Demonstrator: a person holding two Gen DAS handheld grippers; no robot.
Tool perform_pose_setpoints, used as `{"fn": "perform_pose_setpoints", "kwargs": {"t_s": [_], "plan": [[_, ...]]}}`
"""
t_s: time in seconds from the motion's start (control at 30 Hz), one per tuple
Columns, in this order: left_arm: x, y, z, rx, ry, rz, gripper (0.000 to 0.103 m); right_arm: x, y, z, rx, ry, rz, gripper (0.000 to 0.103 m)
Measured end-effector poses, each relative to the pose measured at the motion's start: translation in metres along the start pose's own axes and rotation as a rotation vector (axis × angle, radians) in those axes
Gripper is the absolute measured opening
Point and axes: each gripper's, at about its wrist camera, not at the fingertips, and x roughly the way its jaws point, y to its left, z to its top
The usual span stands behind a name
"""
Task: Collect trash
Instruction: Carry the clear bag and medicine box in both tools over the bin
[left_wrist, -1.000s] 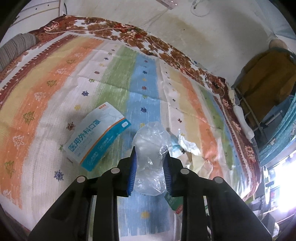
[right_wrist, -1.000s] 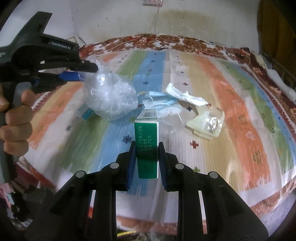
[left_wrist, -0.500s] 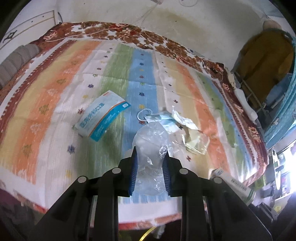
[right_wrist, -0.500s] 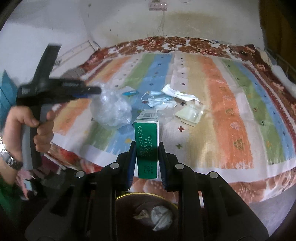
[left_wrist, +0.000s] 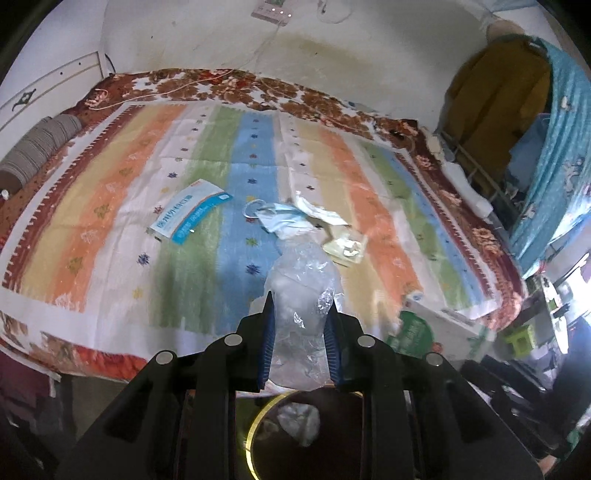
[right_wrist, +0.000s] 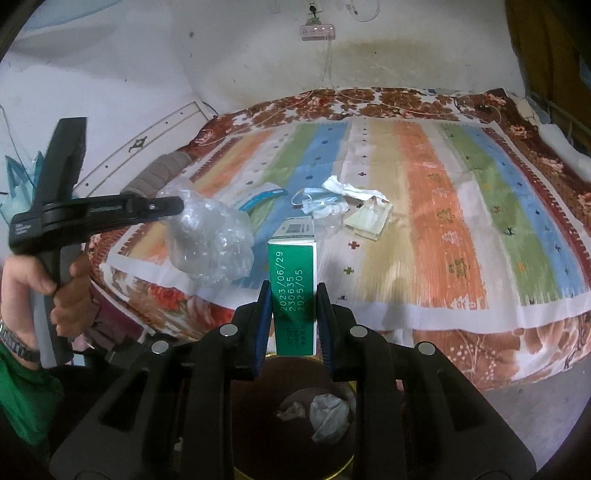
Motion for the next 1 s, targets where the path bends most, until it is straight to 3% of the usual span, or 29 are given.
{"fn": "perform_pose_setpoints", "kwargs": {"t_s": [0.2,0.63,1.0], "plan": [[-0.016,-0.029,-0.014,0.075,-0.038,-0.017,0.023,-0.014,0.002,-0.008,-0.026,-0.026,-0.009,0.022],[-0.036,-0.049,-0.05,0.095,-0.049,-0.039,0.023,-0.025,0.003,-0.03,-0.036,-0.003,-0.011,0.022],[-0.036,-0.06,-0.087,0.142,-0.003,-0.043,0.023,-0.027,0.007,-0.055,-0.039,0.049,-0.023,0.022]]}}
